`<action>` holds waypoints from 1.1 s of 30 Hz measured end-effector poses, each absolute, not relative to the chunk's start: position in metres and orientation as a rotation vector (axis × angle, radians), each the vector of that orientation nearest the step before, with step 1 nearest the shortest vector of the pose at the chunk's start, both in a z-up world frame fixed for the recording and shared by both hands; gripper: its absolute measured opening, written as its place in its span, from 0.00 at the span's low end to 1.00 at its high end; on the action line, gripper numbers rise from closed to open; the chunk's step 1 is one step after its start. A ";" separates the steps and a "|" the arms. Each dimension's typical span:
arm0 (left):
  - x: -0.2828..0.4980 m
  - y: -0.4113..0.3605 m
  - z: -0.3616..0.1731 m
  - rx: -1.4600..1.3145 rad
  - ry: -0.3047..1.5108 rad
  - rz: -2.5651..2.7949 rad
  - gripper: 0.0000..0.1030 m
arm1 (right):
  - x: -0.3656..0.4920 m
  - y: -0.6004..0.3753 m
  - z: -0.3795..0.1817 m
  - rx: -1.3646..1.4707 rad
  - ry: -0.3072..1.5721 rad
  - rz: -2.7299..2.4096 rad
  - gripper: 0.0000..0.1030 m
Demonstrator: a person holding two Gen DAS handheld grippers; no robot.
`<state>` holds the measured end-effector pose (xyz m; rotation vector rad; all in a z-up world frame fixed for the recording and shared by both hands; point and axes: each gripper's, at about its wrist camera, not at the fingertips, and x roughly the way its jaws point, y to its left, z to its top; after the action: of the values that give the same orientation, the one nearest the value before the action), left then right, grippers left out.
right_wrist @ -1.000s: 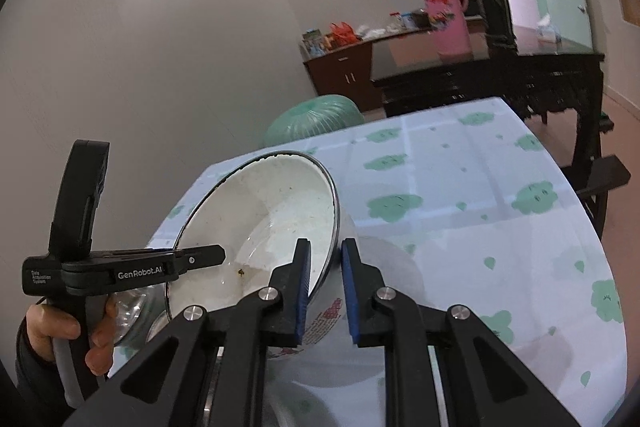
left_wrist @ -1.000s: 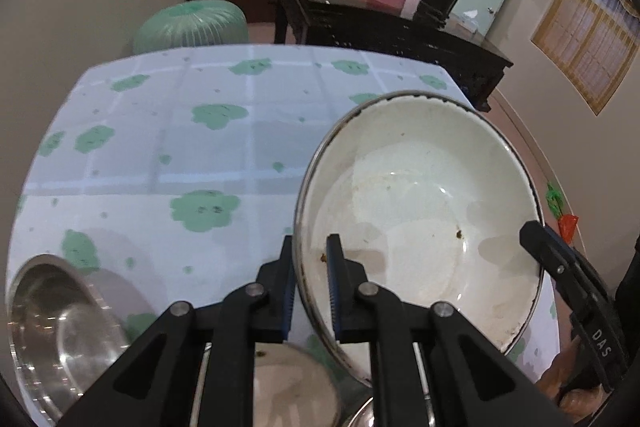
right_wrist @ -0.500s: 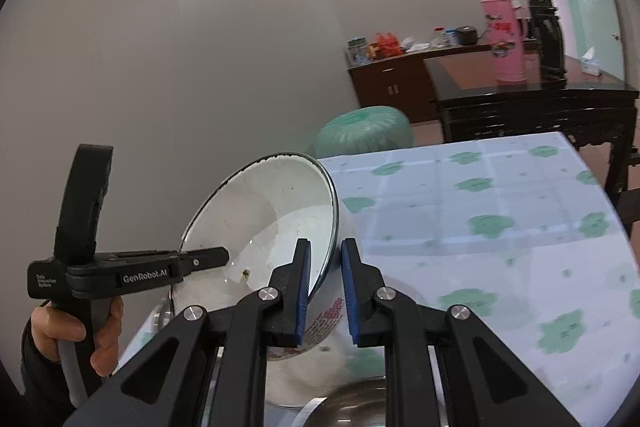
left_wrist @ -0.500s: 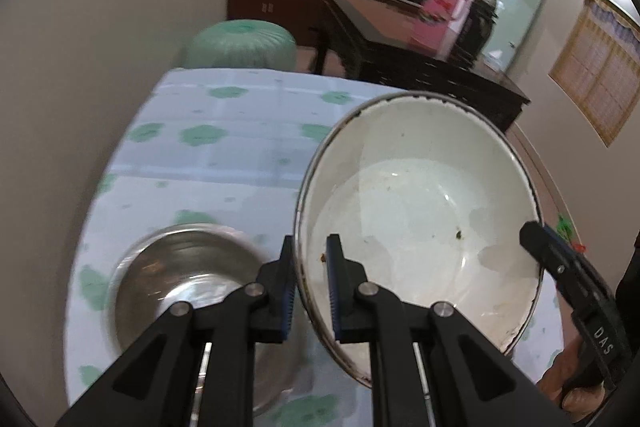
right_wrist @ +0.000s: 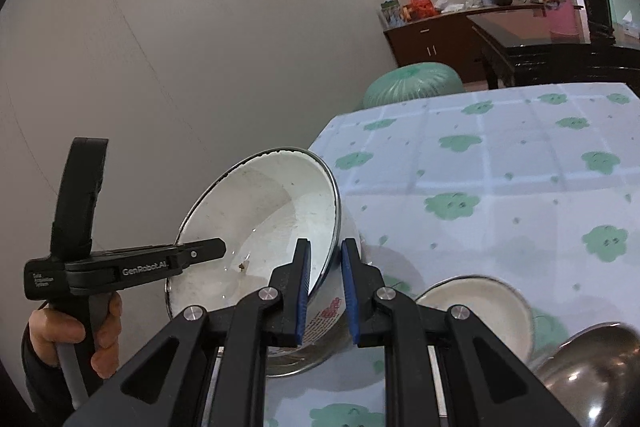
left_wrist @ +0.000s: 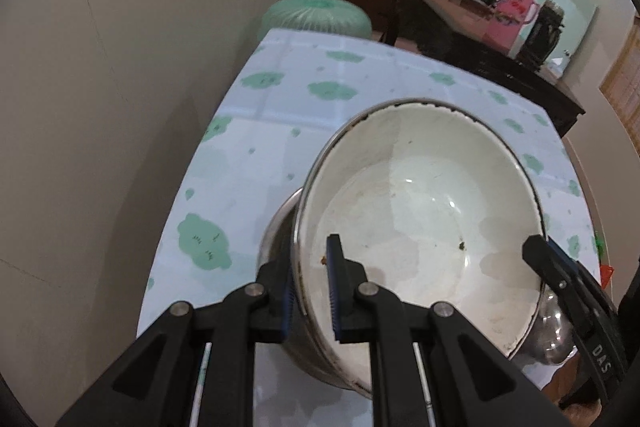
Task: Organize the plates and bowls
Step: 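Lift the white enamel bowl off the table with both tools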
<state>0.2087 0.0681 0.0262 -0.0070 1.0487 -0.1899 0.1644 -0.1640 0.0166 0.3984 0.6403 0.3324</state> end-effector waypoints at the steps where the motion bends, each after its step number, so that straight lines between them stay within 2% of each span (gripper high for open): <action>1: 0.211 0.070 0.023 -0.010 1.062 -0.188 0.10 | 0.168 -0.164 0.015 0.397 0.646 0.335 0.17; 22: 0.217 0.068 0.000 0.018 1.147 -0.170 0.10 | 0.180 -0.154 -0.006 0.390 0.755 0.307 0.17; 33: 0.204 0.057 0.041 -0.006 1.018 -0.217 0.10 | 0.157 -0.164 0.029 0.361 0.649 0.303 0.17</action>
<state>0.2037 0.0575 0.0415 -0.0064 1.0178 -0.2168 0.1573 -0.1635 0.0291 0.3609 0.6491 0.3027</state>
